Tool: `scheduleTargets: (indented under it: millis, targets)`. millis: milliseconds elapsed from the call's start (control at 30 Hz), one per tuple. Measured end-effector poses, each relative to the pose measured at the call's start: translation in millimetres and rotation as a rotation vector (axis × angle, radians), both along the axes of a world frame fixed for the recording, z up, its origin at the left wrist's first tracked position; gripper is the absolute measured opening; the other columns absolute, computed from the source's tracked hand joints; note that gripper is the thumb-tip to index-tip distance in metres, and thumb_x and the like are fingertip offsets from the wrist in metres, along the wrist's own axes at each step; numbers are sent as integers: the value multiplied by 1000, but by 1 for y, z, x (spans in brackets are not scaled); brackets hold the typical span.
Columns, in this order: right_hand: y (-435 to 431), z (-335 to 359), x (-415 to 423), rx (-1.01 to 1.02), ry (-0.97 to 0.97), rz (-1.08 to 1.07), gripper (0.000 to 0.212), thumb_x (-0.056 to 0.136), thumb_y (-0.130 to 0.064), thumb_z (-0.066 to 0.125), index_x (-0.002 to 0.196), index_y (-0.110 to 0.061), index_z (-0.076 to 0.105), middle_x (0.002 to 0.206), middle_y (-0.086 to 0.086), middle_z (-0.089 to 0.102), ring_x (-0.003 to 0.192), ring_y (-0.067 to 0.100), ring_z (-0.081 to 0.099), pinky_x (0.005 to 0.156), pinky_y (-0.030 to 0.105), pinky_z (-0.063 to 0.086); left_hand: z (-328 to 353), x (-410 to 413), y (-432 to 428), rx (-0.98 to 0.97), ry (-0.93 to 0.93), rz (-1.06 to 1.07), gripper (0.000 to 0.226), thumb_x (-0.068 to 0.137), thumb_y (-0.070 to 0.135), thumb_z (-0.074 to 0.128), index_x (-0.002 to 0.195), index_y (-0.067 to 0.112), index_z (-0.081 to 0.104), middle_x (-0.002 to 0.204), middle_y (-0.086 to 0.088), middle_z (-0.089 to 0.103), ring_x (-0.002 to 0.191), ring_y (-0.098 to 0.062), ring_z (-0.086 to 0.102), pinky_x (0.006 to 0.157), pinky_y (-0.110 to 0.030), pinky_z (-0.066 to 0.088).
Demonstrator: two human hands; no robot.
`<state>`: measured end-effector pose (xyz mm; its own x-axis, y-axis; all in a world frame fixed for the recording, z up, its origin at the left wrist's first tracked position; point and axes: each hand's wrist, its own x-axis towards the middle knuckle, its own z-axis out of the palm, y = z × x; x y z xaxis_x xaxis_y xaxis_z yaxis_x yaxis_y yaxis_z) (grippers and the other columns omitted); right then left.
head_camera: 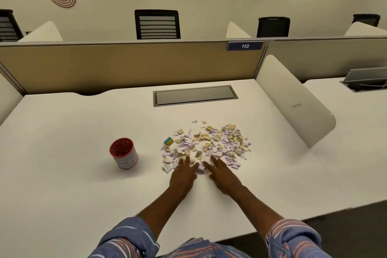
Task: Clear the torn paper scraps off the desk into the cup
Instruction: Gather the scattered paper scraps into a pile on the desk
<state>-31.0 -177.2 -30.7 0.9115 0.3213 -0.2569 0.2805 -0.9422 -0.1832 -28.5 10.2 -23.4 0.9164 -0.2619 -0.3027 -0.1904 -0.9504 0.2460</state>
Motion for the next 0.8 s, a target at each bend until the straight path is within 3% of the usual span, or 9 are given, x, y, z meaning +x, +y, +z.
scheduleTargets:
  millis: [167, 333, 400, 533, 667, 800]
  targets:
    - [-3, -4, -8, 78, -33, -15, 54, 105, -11, 41, 155, -28, 30, 167, 4, 17, 154, 19, 15, 118, 34, 34, -2, -2, -7, -88, -30, 8, 42, 102, 23, 44, 144, 28, 44, 159, -5, 26, 148, -26, 21, 110, -42, 40]
    - [-9, -5, -5, 91, -78, 9, 47, 101, -12, 48, 147, -21, 44, 157, 4, 36, 145, 20, 34, 105, 34, 46, -2, -2, -10, -329, -68, 99, 38, 88, 41, 47, 116, 22, 66, 138, 0, 49, 131, -17, 45, 102, -29, 36]
    - [-11, -4, -1, 80, -119, 42, 40, 98, -9, 49, 136, -18, 53, 146, 4, 48, 136, 22, 43, 96, 35, 49, -7, -1, -12, -329, -109, 74, 28, 91, 35, 50, 109, 25, 69, 135, 1, 52, 130, -16, 44, 103, -30, 36]
    - [-15, -3, 10, 125, -169, 81, 29, 93, -5, 53, 118, -16, 63, 122, 4, 60, 118, 24, 54, 84, 36, 50, -12, 0, -14, -252, -127, 88, 26, 97, 27, 52, 120, 23, 64, 132, 2, 53, 129, -15, 44, 102, -30, 39]
    - [-18, 0, 24, 290, -165, 34, 26, 97, -8, 53, 116, -14, 69, 119, 5, 66, 113, 23, 59, 92, 32, 49, -14, 2, -15, -234, -170, 157, 25, 98, 20, 47, 115, 19, 65, 122, 1, 61, 118, -16, 52, 94, -27, 43]
    - [-12, 8, 42, 468, -144, -46, 22, 95, -4, 58, 108, -7, 75, 109, 11, 74, 101, 26, 68, 91, 37, 53, -18, 0, -18, -270, -180, 281, 29, 99, 22, 49, 121, 15, 66, 128, -2, 63, 120, -17, 56, 94, -21, 43]
